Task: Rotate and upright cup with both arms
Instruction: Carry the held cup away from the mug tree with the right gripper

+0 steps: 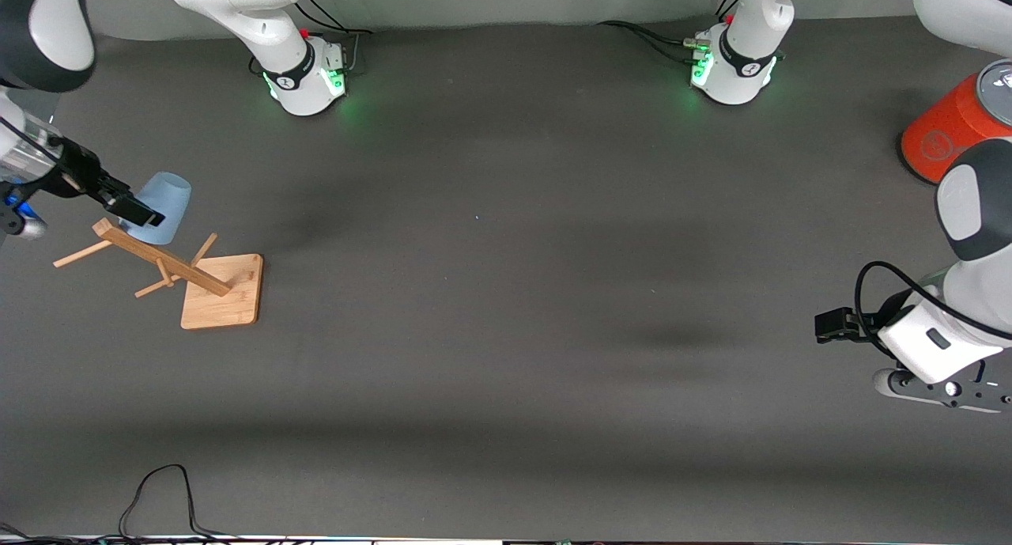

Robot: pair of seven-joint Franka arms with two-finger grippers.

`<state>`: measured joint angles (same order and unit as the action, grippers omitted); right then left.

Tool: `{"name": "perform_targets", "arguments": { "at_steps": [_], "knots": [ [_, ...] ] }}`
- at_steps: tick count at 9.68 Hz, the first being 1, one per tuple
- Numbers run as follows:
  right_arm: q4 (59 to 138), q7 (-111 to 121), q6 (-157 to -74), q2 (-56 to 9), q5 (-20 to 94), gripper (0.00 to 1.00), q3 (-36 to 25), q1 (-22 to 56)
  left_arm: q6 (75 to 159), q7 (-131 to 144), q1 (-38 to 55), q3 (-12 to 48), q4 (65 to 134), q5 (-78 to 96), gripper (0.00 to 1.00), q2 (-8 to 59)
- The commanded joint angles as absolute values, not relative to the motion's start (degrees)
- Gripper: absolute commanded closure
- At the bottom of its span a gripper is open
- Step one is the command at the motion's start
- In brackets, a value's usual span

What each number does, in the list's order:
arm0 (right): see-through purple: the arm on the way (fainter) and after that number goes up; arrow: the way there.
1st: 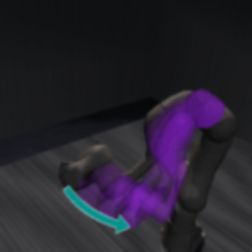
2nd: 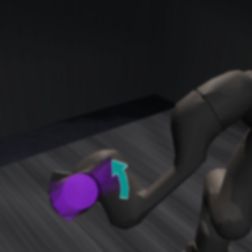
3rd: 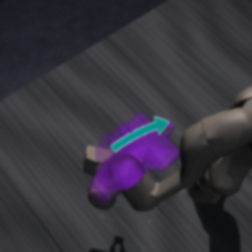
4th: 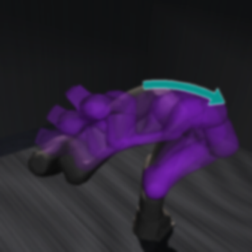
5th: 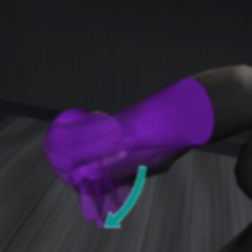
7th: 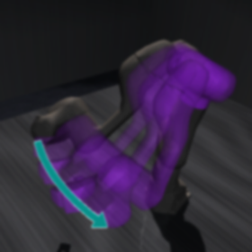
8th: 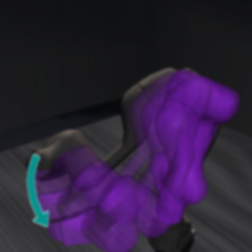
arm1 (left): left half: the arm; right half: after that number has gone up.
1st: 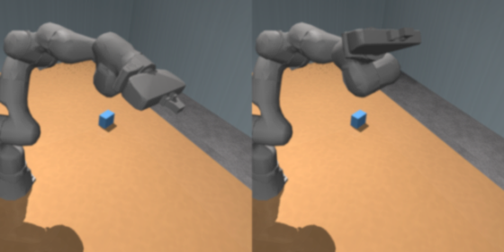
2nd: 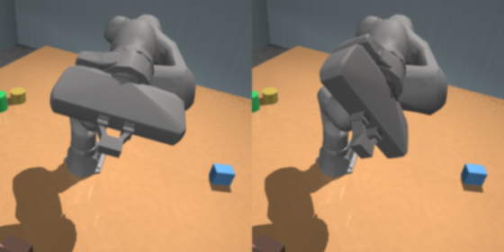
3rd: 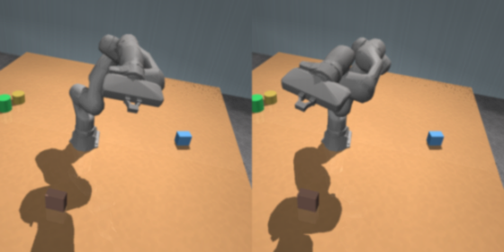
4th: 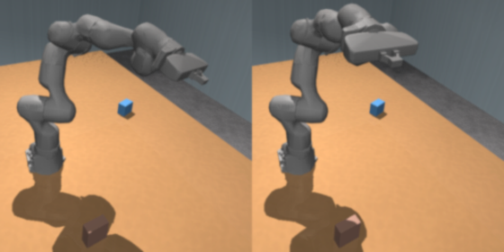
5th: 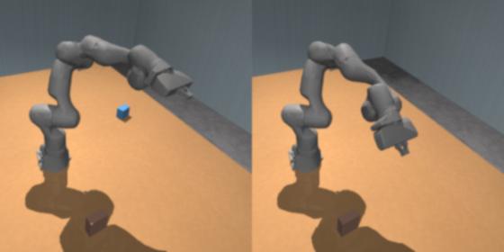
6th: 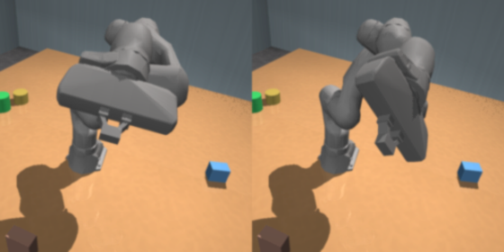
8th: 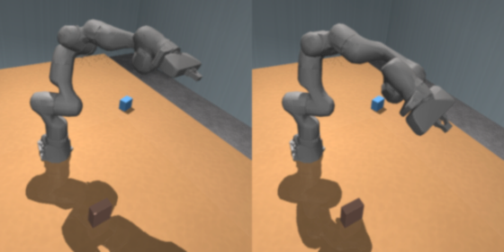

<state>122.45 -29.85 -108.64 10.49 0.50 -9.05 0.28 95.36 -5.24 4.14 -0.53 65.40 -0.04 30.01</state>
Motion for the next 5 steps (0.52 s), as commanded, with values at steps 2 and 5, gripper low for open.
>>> {"name": "perform_targets", "arguments": {
  "at_steps": [2, 5],
  "knots": [
    [125.9, -31.1, -112.2, 10.9, 0.8, 0.0, -9.1, 0.4, 95.2, -5.8, 4.6, -0.8, 64.3, -0.6, 0.0, 30.4],
    [125.8, -31.1, -112.2, 10.8, 0.8, 0.0, -9.1, 0.4, 95.3, -6.1, 4.2, -0.8, 64.3, -0.6, 0.0, 30.4]
  ]
}}
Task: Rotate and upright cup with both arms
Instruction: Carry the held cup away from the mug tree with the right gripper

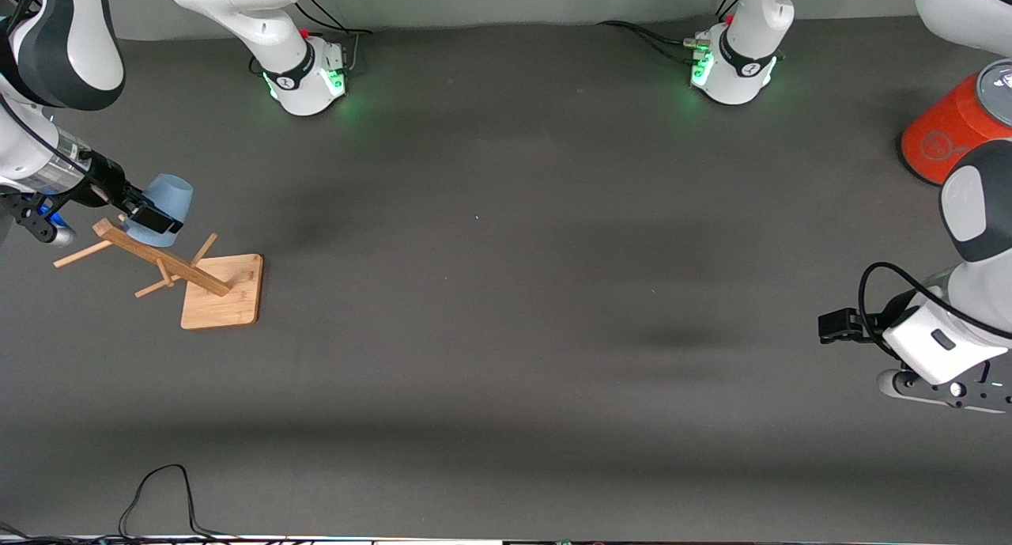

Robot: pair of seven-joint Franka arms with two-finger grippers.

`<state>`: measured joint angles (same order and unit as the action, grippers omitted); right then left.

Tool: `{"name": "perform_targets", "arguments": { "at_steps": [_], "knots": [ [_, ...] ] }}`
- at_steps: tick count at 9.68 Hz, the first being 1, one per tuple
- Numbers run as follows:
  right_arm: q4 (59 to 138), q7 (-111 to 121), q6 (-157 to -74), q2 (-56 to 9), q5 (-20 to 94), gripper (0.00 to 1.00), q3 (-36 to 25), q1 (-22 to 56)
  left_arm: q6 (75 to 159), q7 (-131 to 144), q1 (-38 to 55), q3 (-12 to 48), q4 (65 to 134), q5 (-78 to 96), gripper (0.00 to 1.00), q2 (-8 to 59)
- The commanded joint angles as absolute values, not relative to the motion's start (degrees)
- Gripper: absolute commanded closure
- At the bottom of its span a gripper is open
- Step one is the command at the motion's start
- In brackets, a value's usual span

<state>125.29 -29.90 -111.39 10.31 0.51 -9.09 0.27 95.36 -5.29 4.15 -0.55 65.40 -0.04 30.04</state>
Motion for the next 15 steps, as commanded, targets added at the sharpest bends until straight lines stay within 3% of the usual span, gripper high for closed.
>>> {"name": "perform_targets", "arguments": {
  "at_steps": [1, 2, 3, 11, 15],
  "knots": [
    [125.8, -31.1, -112.2, 10.9, 0.8, 0.05, -9.2, 0.3, 96.4, -6.1, 4.3, -0.8, 64.3, -0.6, 0.0, 30.5],
    [125.8, -31.0, -112.2, 11.0, 0.8, 0.37, -9.3, 0.3, 96.9, -6.1, 4.2, -0.8, 64.2, -0.6, 0.0, 30.5],
    [125.8, -30.9, -112.1, 11.0, 0.8, 0.45, -9.4, 0.3, 96.9, -6.2, 4.2, -0.9, 64.2, -0.7, 0.0, 30.5],
    [125.8, -34.9, -104.5, 17.7, 0.8, 0.49, -8.8, 0.7, 96.9, -6.2, 4.2, -0.9, 64.4, -0.7, 0.0, 30.5],
    [125.6, -50.4, -98.9, 22.7, 0.6, 0.49, -8.4, 11.7, 96.8, -6.2, 4.1, -0.9, 64.5, -0.7, 0.0, 30.5]
  ]
}}
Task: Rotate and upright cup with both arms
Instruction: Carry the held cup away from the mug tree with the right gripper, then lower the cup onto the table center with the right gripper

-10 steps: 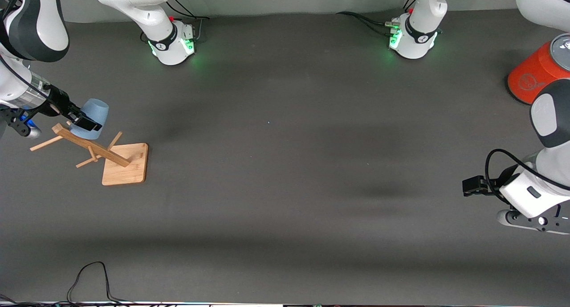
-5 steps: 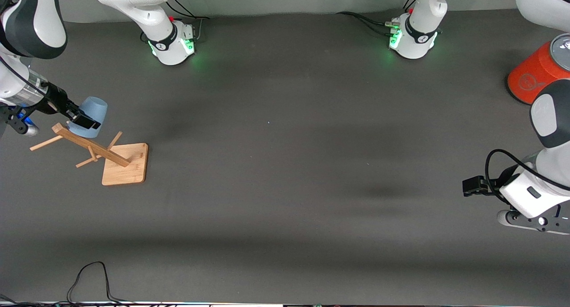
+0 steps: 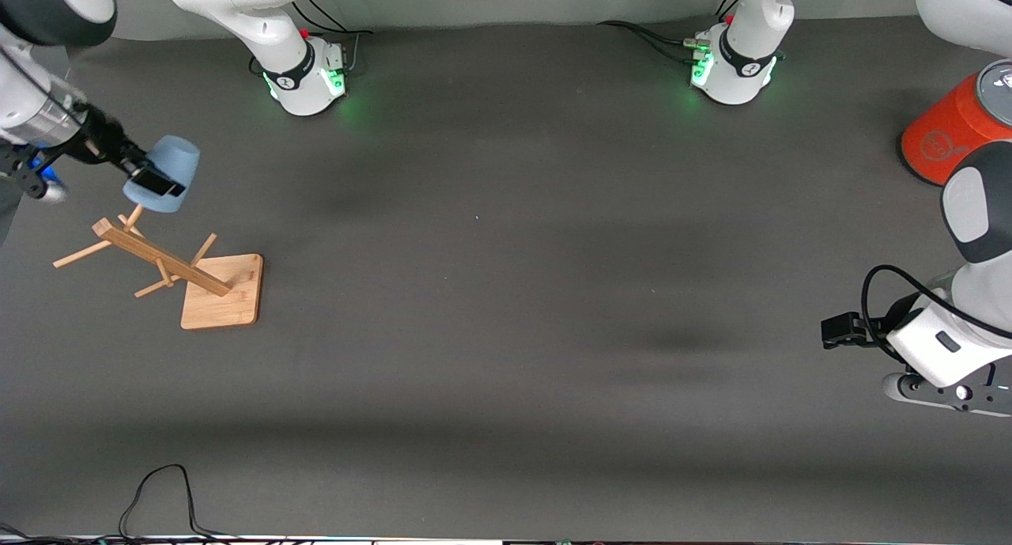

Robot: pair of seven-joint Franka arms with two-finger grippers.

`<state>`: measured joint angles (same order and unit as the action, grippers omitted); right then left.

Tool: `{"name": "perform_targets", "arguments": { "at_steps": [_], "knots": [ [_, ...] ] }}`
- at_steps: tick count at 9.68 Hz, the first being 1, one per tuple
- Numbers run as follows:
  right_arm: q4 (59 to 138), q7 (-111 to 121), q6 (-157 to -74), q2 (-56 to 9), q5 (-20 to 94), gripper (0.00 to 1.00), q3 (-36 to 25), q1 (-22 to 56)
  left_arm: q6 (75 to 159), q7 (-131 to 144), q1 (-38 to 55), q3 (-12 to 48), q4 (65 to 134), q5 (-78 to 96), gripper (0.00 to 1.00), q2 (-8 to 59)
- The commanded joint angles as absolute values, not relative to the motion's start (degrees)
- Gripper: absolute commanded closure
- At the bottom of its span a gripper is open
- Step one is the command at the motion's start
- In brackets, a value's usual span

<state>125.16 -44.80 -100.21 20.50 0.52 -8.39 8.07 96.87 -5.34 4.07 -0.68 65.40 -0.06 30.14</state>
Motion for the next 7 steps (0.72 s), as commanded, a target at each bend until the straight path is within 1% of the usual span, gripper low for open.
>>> {"name": "perform_targets", "arguments": {
  "at_steps": [1, 2, 3, 4, 5, 7],
  "knots": [
    [125.2, -56.1, -98.3, 22.9, 0.6, 0.49, -8.4, 15.5, 96.8, -6.2, 4.1, -0.9, 64.5, -0.7, 0.0, 30.5],
    [124.9, -62.9, -98.2, 22.8, 0.6, 0.49, -7.8, 20.2, 96.8, -6.2, 4.1, -0.9, 64.5, -0.7, 0.0, 30.5],
    [123.3, -70.0, -98.3, 21.3, 0.7, 0.49, -7.7, 24.7, 96.8, -6.2, 4.1, -0.9, 64.5, -0.8, 0.0, 30.5],
    [120.6, -78.4, -98.7, 17.5, 0.9, 0.49, -7.6, 30.1, 96.8, -6.2, 4.1, -0.9, 64.5, -0.8, 0.0, 30.5],
    [116.2, -86.1, -99.0, 12.4, 1.1, 0.49, -7.6, 35.6, 96.7, -6.1, 4.1, -0.9, 64.6, -0.8, 0.0, 30.4],
    [105.0, -100.0, -99.1, 0.6, 1.4, 0.49, -7.6, 43.1, 96.7, -6.1, 4.1, -0.9, 64.7, -0.8, 0.0, 30.4]
  ]
}}
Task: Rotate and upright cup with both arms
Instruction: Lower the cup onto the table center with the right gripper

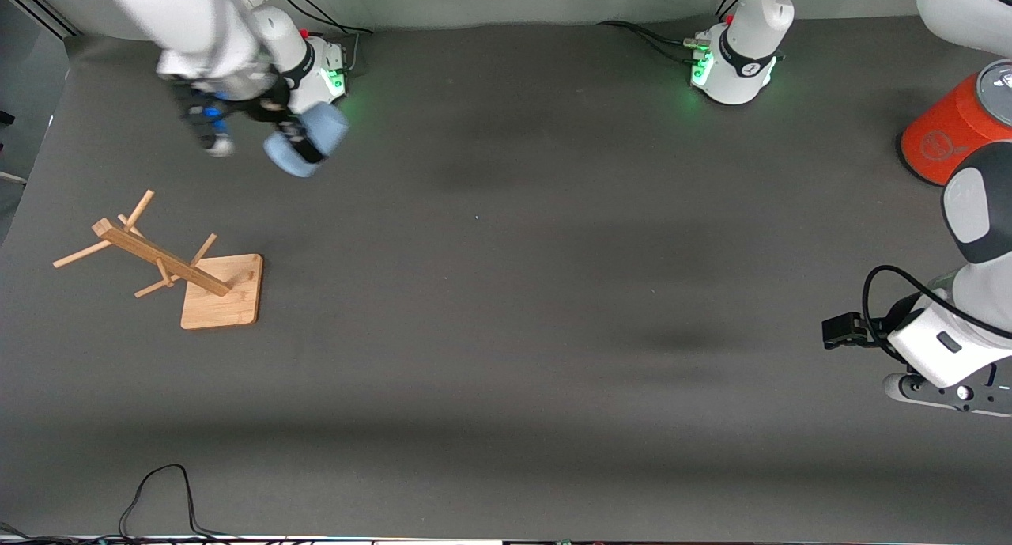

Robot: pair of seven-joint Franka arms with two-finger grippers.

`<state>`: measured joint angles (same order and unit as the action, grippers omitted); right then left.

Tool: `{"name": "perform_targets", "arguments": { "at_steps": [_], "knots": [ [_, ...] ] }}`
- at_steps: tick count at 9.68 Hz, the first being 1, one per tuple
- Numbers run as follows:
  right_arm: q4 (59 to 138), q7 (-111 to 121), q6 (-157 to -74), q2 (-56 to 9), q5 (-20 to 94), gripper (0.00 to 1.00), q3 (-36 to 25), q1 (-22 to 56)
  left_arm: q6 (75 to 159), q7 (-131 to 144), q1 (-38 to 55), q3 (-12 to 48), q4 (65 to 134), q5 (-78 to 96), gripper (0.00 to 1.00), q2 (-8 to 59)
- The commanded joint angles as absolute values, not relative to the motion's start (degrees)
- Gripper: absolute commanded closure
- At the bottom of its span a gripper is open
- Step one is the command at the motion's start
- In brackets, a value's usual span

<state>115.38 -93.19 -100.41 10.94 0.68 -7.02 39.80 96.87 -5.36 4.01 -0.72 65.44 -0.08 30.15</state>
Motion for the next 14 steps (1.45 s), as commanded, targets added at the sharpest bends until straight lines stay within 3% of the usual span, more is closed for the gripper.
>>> {"name": "perform_targets", "arguments": {
  "at_steps": [1, 4, 8, 14],
  "knots": [
    [98.9, -106.6, -99.1, -5.8, 1.4, 0.49, -7.6, 46.5, 96.7, -6.1, 4.1, -0.9, 64.9, -0.8, 0.0, 30.4],
    [84.8, -121.1, -101.0, -21.9, 1.3, 0.5, -7.6, 54.3, 96.7, -6.2, 4.1, -0.9, 64.9, -0.8, 0.0, 30.4],
    [71.9, -133.7, -101.9, -39.1, 0.8, 0.51, -7.6, 58.4, 96.6, -6.2, 4.1, -0.9, 65.0, -0.8, 0.0, 30.4],
    [67.0, -144.8, -109.1, -52.2, 0.4, 0.53, -7.7, 59.9, 96.5, -6.1, 4.3, -0.9, 65.0, -0.8, 0.0, 30.4]
  ]
}}
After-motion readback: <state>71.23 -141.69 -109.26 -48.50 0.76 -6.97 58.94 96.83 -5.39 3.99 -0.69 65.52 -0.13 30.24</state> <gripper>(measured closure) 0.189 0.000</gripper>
